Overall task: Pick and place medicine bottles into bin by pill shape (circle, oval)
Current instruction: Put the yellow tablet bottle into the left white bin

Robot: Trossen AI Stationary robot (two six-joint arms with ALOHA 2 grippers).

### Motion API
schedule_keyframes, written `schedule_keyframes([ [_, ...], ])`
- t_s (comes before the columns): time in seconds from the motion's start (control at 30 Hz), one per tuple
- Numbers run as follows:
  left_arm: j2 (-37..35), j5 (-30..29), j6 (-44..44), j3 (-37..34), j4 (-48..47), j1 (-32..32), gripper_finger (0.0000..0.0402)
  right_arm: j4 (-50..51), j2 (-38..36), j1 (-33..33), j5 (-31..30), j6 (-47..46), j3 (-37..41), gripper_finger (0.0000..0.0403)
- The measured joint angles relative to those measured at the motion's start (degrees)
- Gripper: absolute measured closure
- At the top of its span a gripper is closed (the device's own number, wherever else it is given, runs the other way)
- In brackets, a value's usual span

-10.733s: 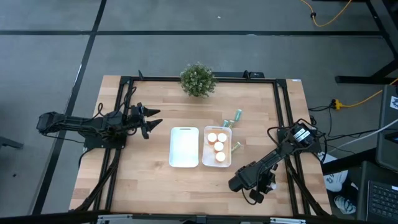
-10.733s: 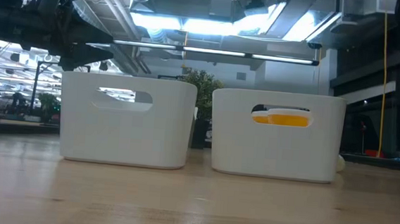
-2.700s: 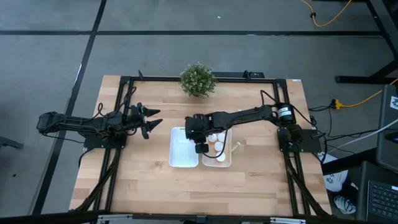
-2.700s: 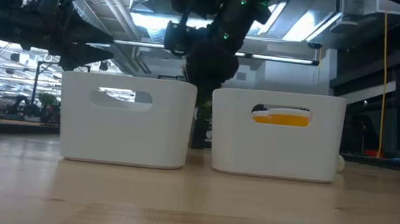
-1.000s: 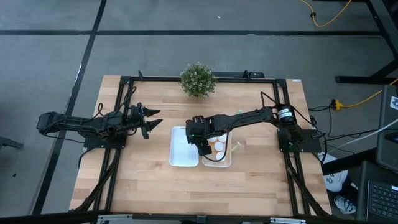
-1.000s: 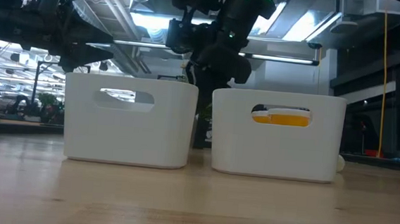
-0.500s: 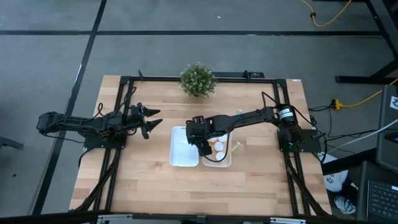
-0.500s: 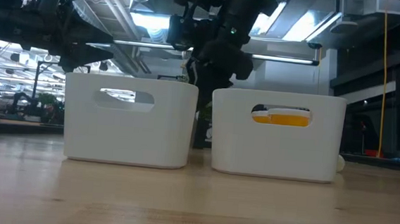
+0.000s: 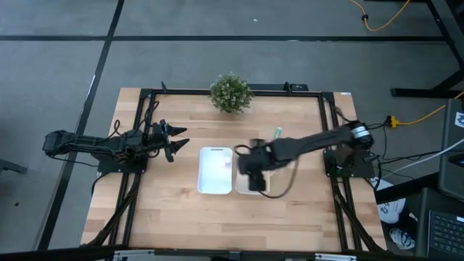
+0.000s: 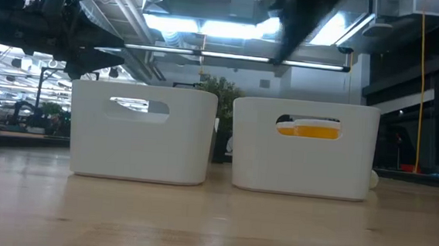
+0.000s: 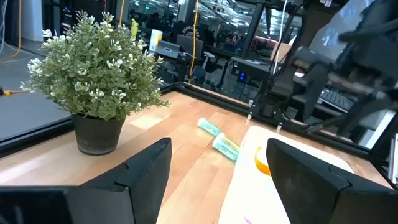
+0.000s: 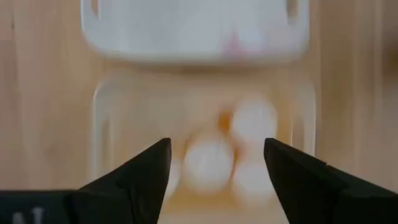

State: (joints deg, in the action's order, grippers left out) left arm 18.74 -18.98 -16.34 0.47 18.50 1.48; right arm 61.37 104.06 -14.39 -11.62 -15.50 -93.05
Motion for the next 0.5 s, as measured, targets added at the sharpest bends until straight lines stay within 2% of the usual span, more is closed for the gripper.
schedule_keyframes([
  [0.1,0.00,-0.02,0.00,-0.02,0.00,0.00,0.0147,9.04,-3.51,-5.53,-6.01,-16.11,1.08,0.0160],
  [0.23,-0.02,-0.01,0.00,-0.01,0.04,0.00,0.0147,16.16,-6.32,-14.33,-12.49,-32.57,3.99,0.0175],
  [0.5,-0.02,-0.02,0.00,0.00,0.01,0.00,0.0147,17.44,-8.97,-28.14,-14.57,-56.40,12.30,0.0182],
])
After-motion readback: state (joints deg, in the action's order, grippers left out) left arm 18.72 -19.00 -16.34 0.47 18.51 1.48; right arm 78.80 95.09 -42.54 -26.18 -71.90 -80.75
